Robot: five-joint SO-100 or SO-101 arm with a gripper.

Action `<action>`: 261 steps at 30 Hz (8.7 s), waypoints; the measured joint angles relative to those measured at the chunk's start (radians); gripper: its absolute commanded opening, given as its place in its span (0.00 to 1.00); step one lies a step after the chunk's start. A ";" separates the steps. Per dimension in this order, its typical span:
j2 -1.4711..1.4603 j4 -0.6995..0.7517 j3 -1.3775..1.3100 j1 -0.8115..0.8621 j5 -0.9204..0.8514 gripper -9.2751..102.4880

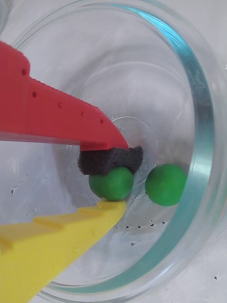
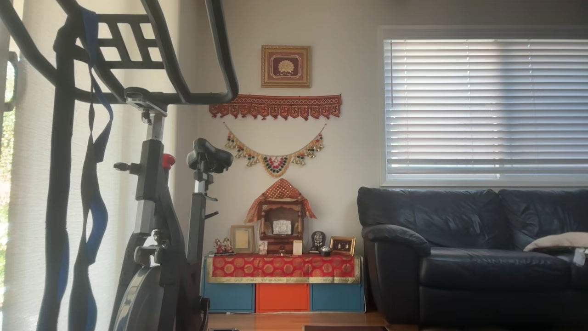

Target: Sort medicines into box.

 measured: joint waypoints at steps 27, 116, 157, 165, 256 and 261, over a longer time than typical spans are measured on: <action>0.025 0.166 -0.066 -0.031 0.110 0.09; -0.741 0.637 -1.391 -0.460 1.048 0.09; -0.758 0.834 -1.517 -0.469 1.060 0.09; -0.758 0.834 -1.566 -0.469 1.060 0.09; -0.325 0.238 -0.795 -0.492 1.069 0.09; -0.325 0.209 -0.790 -0.492 1.069 0.09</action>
